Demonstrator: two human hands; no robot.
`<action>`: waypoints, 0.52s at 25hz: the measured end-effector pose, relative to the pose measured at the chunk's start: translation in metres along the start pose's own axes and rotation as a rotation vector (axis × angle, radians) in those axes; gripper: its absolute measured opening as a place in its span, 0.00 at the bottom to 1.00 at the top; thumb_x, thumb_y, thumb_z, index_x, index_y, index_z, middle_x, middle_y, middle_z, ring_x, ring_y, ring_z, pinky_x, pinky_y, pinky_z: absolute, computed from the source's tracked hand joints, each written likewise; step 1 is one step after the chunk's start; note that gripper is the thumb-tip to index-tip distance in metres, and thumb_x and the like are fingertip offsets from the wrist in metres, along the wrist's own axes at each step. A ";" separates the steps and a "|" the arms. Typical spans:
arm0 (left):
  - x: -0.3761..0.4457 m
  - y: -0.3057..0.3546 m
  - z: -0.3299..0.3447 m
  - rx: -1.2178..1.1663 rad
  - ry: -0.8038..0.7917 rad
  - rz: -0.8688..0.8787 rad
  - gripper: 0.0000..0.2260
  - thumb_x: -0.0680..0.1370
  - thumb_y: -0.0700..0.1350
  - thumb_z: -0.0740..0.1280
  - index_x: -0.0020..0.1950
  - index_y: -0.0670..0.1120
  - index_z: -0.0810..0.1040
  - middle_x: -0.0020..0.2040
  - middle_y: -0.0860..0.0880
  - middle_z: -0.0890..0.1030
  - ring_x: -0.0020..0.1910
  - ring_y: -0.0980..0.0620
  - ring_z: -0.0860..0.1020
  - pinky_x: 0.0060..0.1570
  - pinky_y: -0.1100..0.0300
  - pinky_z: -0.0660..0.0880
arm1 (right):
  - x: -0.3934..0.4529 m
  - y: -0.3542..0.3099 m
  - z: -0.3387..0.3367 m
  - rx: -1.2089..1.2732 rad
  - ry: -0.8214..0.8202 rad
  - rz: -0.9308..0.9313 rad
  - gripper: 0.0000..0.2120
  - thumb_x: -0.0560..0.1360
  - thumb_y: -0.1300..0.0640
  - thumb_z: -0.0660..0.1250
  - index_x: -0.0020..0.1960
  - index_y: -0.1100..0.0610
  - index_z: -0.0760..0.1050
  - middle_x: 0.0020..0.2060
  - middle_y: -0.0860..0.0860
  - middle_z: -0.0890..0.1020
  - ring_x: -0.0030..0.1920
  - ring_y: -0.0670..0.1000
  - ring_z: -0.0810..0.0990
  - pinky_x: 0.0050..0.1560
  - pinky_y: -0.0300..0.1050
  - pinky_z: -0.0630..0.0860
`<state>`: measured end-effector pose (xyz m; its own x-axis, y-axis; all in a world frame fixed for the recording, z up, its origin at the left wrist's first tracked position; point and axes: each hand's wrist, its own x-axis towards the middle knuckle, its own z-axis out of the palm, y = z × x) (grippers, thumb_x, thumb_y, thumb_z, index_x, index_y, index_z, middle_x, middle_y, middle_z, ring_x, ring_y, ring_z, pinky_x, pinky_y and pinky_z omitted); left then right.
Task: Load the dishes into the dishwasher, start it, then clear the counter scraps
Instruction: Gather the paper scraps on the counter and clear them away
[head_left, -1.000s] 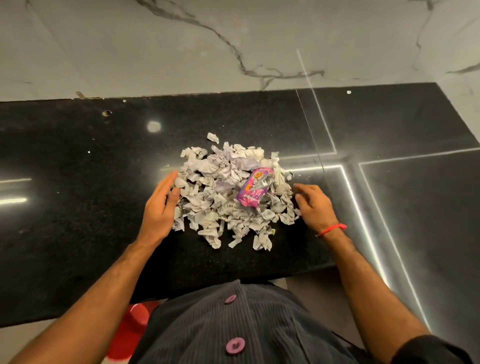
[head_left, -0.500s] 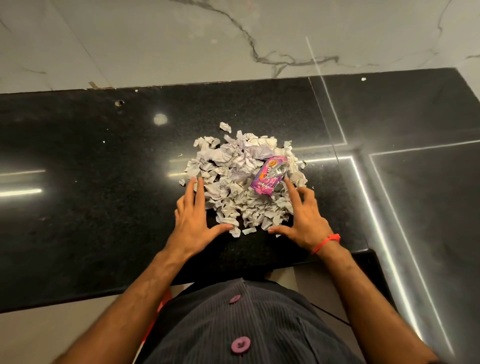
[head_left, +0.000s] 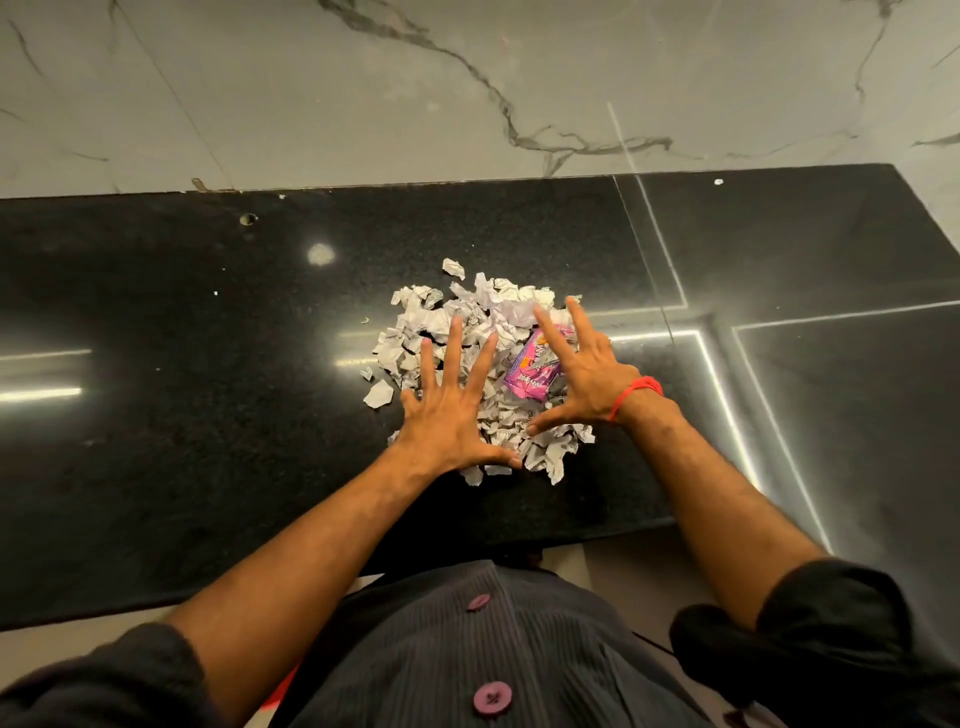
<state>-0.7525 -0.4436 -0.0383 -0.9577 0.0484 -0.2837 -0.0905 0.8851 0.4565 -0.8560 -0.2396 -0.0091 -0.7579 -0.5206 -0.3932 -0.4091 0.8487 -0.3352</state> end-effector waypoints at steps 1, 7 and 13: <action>0.007 0.003 0.001 -0.025 -0.008 -0.005 0.70 0.51 0.75 0.76 0.76 0.65 0.28 0.74 0.54 0.20 0.76 0.35 0.29 0.60 0.17 0.49 | 0.006 -0.004 0.000 -0.030 -0.025 -0.024 0.71 0.46 0.23 0.74 0.72 0.30 0.28 0.77 0.49 0.29 0.77 0.70 0.43 0.67 0.77 0.59; 0.022 -0.005 0.013 -0.021 0.013 -0.015 0.64 0.56 0.76 0.74 0.79 0.63 0.36 0.79 0.57 0.31 0.78 0.38 0.45 0.68 0.27 0.57 | 0.023 -0.009 0.009 -0.141 -0.075 -0.125 0.58 0.55 0.25 0.73 0.74 0.30 0.40 0.75 0.50 0.49 0.71 0.68 0.57 0.64 0.72 0.69; 0.026 -0.003 0.010 -0.066 0.139 -0.035 0.37 0.74 0.51 0.75 0.75 0.57 0.55 0.74 0.51 0.56 0.68 0.45 0.61 0.69 0.39 0.66 | 0.026 -0.011 0.015 0.038 0.042 -0.231 0.38 0.69 0.41 0.74 0.73 0.42 0.60 0.67 0.53 0.64 0.62 0.61 0.69 0.62 0.62 0.73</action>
<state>-0.7747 -0.4404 -0.0554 -0.9818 -0.0506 -0.1830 -0.1379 0.8526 0.5040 -0.8631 -0.2635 -0.0288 -0.6672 -0.6957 -0.2662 -0.5552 0.7027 -0.4449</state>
